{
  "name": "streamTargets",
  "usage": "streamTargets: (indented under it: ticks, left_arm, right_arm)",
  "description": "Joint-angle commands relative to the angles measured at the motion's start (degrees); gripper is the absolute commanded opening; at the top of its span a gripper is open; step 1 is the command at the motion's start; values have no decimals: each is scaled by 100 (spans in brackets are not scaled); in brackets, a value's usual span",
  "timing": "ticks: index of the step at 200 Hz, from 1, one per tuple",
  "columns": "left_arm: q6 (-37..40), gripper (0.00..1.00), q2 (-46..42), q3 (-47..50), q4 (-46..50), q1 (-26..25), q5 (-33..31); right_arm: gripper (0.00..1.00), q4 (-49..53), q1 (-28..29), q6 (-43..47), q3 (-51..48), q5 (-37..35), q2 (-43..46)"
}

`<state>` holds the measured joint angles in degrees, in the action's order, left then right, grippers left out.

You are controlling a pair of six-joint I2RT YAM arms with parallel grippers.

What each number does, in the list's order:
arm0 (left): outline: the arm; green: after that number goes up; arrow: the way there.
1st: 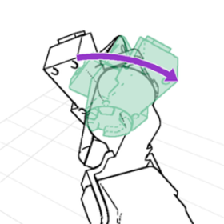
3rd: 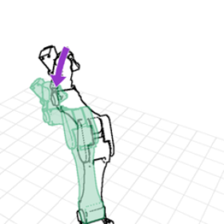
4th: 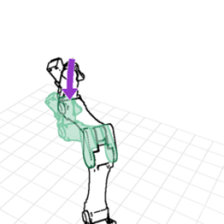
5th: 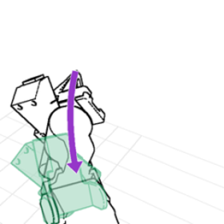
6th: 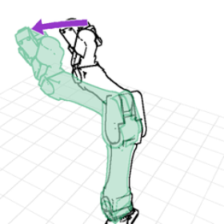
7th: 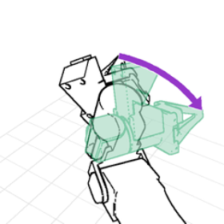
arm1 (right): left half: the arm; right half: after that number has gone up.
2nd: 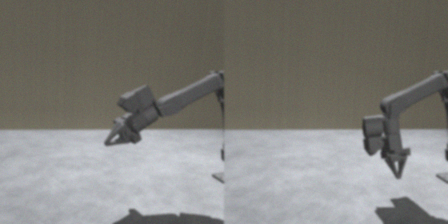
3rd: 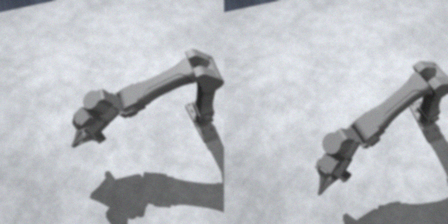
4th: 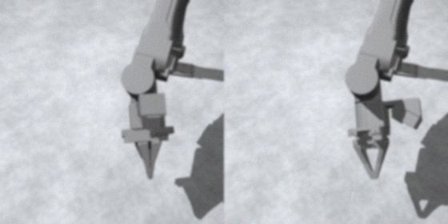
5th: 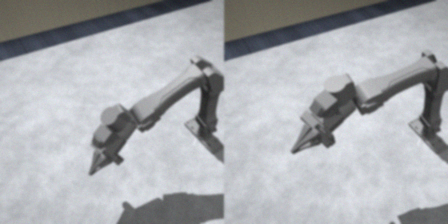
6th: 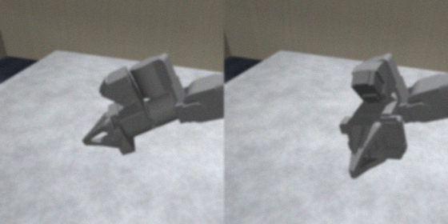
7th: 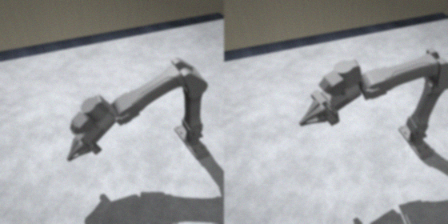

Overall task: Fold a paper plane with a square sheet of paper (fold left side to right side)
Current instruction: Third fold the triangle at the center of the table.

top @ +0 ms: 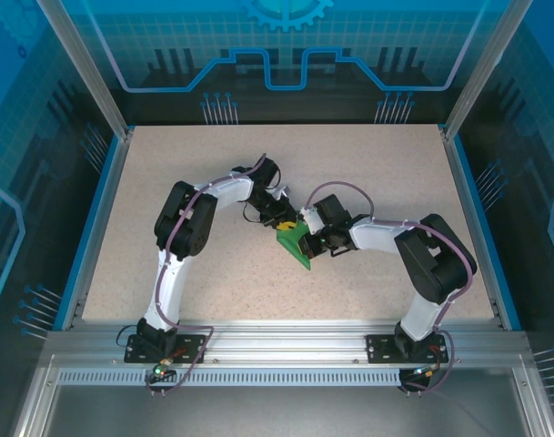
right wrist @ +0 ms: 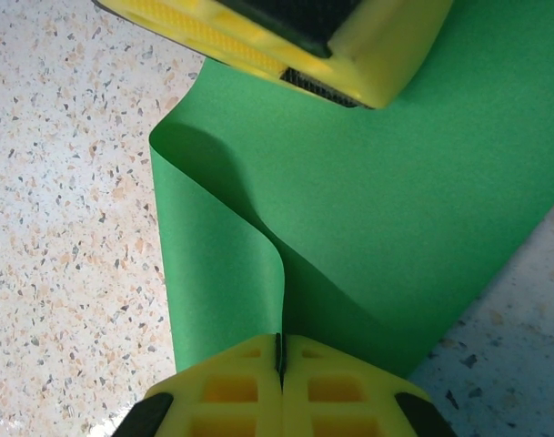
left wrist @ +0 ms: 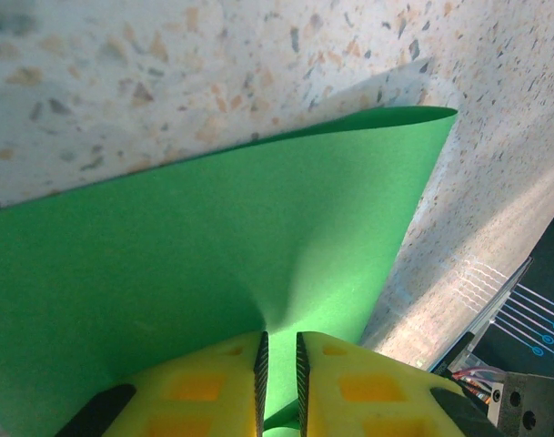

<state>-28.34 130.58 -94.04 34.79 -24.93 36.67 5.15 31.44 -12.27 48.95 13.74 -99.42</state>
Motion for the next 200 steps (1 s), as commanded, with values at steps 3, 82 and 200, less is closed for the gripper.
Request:
streamTargets:
  ticks: [3,82,200]
  left_arm:
    - [73,19,310,57,241,-89,-283]
    - [74,20,310,53,255,-91,-275]
    - [74,20,339,47,250,-91,-265]
  right_arm:
    - [0,96,-89,-34,-35,55,187]
    - [0,164,-77,-21,1,-2,165]
    - [0,243,-77,-65,111,-141,-67]
